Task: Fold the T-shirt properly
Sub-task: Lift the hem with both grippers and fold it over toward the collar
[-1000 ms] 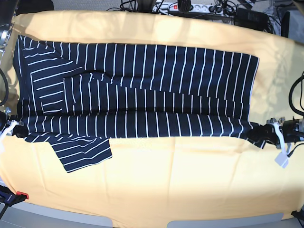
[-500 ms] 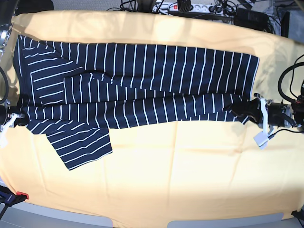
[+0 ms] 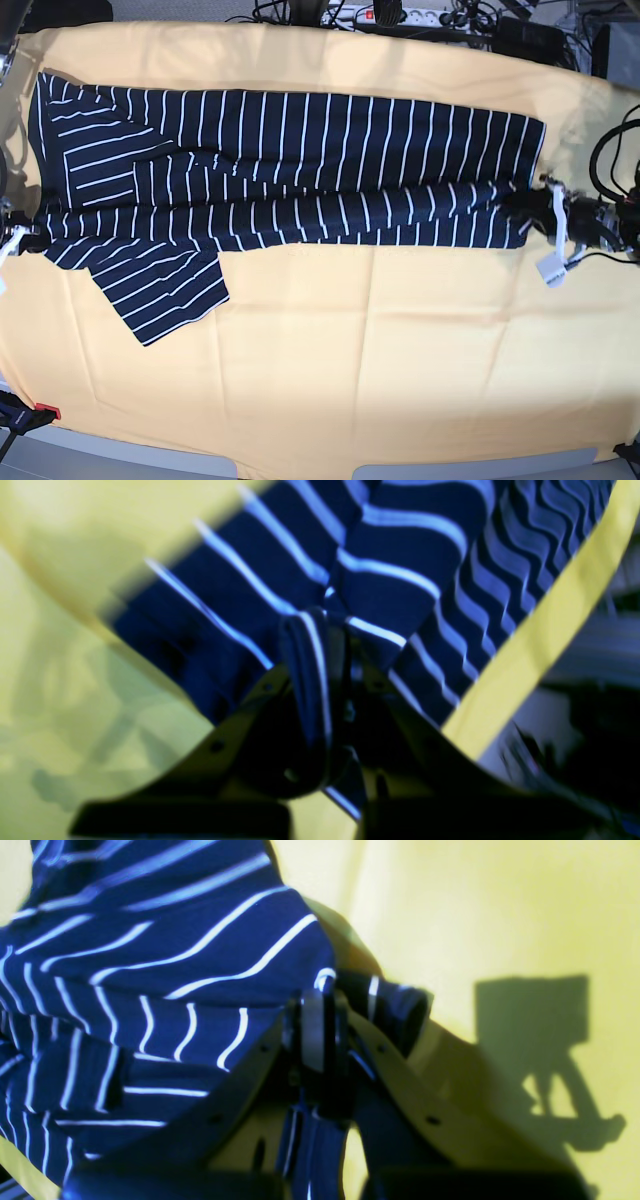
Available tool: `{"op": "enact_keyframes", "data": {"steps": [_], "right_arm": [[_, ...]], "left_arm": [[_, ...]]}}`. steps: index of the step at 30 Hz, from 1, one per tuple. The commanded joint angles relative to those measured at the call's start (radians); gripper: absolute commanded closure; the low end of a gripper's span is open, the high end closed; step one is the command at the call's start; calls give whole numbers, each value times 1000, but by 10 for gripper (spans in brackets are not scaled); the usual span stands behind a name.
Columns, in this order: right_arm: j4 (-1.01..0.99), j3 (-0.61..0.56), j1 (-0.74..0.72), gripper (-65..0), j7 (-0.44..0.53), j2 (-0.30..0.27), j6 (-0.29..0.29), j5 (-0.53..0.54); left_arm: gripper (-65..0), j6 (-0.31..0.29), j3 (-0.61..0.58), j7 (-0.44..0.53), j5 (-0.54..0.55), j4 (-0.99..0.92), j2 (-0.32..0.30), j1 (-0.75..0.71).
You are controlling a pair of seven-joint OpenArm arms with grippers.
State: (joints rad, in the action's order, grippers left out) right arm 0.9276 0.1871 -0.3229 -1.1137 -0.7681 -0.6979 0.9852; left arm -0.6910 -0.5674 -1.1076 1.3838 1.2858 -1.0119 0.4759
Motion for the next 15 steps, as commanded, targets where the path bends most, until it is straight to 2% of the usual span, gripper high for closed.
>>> {"op": "enact_keyframes", "data": {"steps": [1, 4, 6, 8, 9, 11, 15], "right_arm": [[14, 8, -26, 0, 24, -31, 0, 6], [14, 8, -27, 0, 41, -24, 0, 7], [14, 8, -37, -149, 43, -27, 0, 9], [16, 8, -55, -313, 37, -39, 0, 15], [16, 8, -69, -358, 36, -48, 0, 32], [16, 8, -97, -366, 36, -64, 0, 99], [16, 8, -159, -366, 32, -57, 0, 170]], "left_arm": [[0, -7, 14, -18, 10, 5, -28, 17], [0, -7, 14, -14, -6, 5, -27, 12], [-6, -7, 14, -14, -26, 5, -28, 13], [-144, -7, 14, -10, -49, 5, -27, 15], [-222, -7, 14, -7, -49, 5, -27, 15], [-336, -7, 14, 20, -48, 5, -27, 14], [-349, -7, 14, 74, -52, 3, -27, 14]]}}
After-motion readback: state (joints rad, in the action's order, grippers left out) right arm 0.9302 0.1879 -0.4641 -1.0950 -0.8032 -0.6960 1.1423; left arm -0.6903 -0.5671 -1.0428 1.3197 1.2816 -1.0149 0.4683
